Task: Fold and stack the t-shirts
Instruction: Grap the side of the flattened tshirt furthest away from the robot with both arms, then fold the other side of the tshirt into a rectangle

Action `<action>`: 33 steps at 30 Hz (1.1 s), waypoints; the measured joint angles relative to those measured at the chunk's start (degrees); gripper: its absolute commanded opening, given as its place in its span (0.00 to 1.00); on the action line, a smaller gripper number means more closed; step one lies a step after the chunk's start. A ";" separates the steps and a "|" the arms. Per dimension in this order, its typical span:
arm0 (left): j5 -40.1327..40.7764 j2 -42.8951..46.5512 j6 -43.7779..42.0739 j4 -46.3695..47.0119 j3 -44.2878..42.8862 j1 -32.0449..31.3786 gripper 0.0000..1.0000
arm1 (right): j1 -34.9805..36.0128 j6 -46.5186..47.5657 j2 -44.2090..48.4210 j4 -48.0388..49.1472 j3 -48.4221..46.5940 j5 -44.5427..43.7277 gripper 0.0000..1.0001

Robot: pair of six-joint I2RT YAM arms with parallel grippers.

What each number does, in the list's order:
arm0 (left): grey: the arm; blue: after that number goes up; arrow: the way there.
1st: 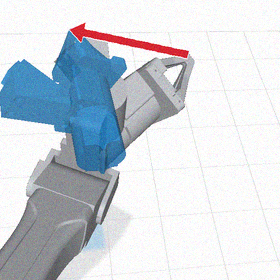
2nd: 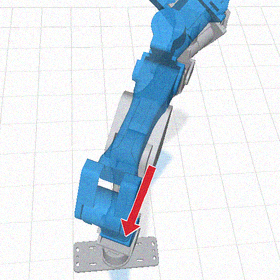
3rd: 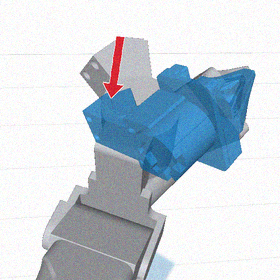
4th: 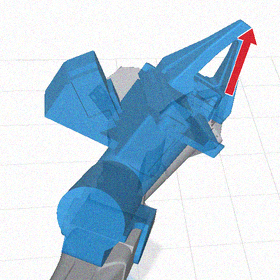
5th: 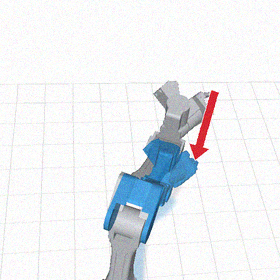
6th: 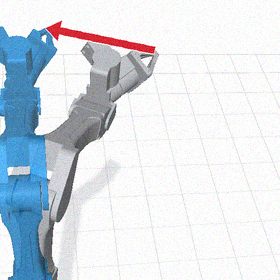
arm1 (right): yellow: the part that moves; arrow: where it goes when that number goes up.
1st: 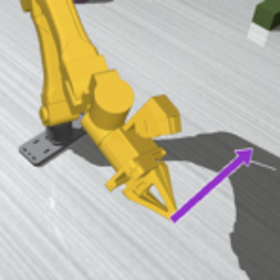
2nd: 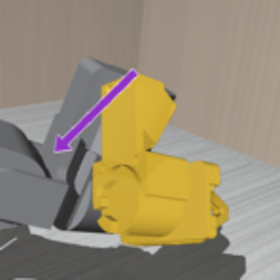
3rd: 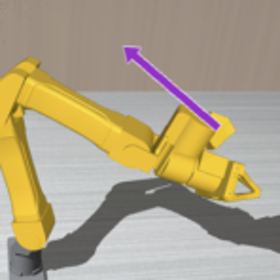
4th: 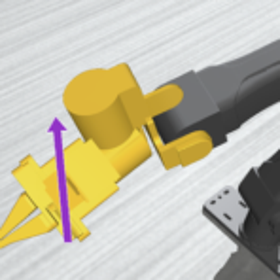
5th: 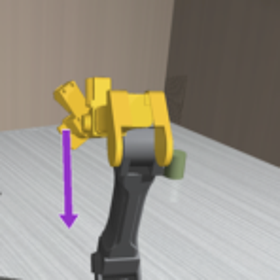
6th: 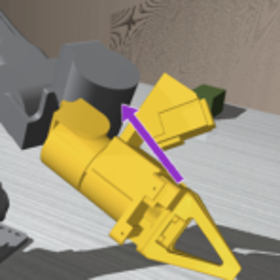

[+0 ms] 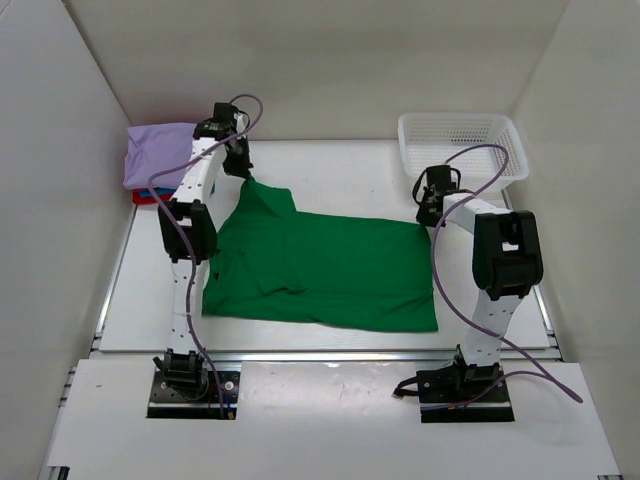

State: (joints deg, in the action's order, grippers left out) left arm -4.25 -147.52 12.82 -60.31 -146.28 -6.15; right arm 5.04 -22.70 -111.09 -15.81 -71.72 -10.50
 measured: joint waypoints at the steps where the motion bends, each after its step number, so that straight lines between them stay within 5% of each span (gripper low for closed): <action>1: 0.28 2.36 -0.42 -0.83 1.38 0.04 0.00 | -0.39 0.55 0.04 0.22 0.04 0.70 0.00; 8: 2.60 18.23 -2.54 -2.03 13.97 -0.24 0.00 | -1.49 3.34 3.28 2.71 3.17 4.74 0.00; 20: 4.26 48.19 -1.09 15.39 67.12 -1.18 0.00 | -1.31 4.98 13.64 4.94 12.92 10.84 0.00; 33: 4.68 66.55 -1.31 21.81 82.77 0.15 0.00 | -1.33 7.10 25.92 4.70 21.99 14.49 0.00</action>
State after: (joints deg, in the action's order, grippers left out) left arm 0.43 -80.97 11.51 -38.50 -63.51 -6.00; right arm 3.70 -15.59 -85.17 -11.11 -49.74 3.99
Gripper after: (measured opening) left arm 0.019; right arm 0.030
